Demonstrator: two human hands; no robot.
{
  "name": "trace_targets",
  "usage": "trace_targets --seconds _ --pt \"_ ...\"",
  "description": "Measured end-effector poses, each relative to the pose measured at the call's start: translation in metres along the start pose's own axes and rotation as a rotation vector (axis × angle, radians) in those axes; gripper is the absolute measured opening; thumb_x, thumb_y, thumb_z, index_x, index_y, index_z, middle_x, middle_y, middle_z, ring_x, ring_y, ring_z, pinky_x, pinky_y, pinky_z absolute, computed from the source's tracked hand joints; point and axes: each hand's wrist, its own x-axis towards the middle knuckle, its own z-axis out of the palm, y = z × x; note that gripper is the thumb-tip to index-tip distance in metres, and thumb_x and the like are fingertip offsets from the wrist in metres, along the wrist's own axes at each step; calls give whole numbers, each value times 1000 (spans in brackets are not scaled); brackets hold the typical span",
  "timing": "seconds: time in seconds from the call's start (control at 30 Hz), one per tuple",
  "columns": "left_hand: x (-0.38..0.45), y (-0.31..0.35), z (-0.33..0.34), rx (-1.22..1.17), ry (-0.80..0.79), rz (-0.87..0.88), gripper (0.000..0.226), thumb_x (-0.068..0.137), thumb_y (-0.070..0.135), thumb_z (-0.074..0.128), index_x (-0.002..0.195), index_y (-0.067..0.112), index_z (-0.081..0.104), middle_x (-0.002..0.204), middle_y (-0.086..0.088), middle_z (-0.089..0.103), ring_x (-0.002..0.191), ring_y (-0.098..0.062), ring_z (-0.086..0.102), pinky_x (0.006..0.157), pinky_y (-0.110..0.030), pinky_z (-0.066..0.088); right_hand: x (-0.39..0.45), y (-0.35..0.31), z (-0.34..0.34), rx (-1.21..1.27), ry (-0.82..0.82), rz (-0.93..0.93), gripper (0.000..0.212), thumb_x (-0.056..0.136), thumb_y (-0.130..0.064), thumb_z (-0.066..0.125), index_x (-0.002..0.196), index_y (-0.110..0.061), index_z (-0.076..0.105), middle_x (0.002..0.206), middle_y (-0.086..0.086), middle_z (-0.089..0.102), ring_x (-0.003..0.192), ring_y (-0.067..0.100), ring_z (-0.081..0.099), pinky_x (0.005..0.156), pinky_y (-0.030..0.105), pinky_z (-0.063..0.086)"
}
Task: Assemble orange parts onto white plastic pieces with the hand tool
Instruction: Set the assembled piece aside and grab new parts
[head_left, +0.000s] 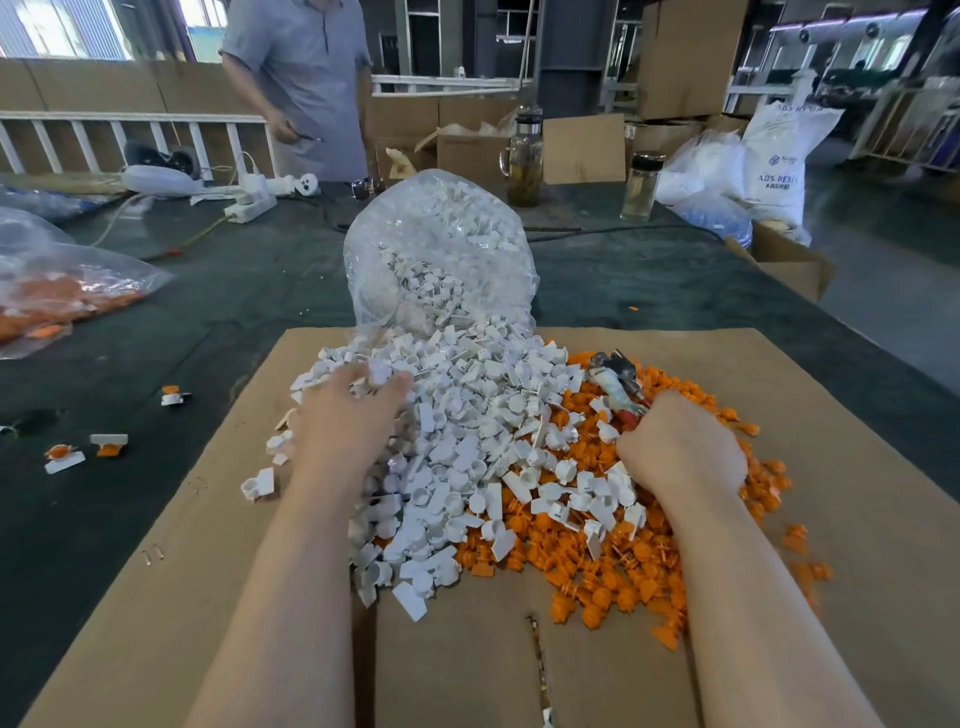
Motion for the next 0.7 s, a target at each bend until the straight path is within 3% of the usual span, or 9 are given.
trace_targets --seconds 0.07,0.1,0.2,0.43,0.57,0.7 --pt "-5 0 7 252 -70 95 58 88 58 58 140 36 46 147 -9 43 140 -34 31 112 -56 30 1 0 1 -10 -13 4 19 85 -21 63 80 -13 47 65 1 43 53 14 37 51 27 31" --pt "-6 0 11 313 -57 167 53 90 54 58 138 36 48 144 -8 45 135 -35 37 111 -54 33 1 0 2 -29 -13 7 17 85 -22 63 81 -13 50 66 1 44 53 14 38 50 26 30" --pt "-7 2 14 295 -43 316 30 94 38 59 124 32 63 129 -6 55 116 -30 54 100 -47 45 1 0 2 -87 -3 26 16 85 -25 62 78 -18 49 70 0 52 56 16 46 45 23 29" --pt "-11 6 18 284 -5 377 14 90 22 65 98 32 69 107 7 63 109 -23 56 99 -46 45 3 -1 3 -104 -26 43 21 86 -29 62 72 -19 50 70 1 55 58 17 50 46 24 32" --pt "-14 8 26 253 62 435 9 83 36 76 90 33 71 87 17 57 92 -12 56 105 -42 37 3 0 2 -71 -3 20 23 86 -33 62 73 -19 49 69 0 55 57 15 50 45 23 32" --pt "-19 11 30 67 93 484 20 77 44 79 90 29 75 87 13 64 75 -1 57 67 -21 42 4 -1 1 -19 75 -42 24 88 -43 59 81 -22 48 71 -4 52 58 12 47 46 22 30"
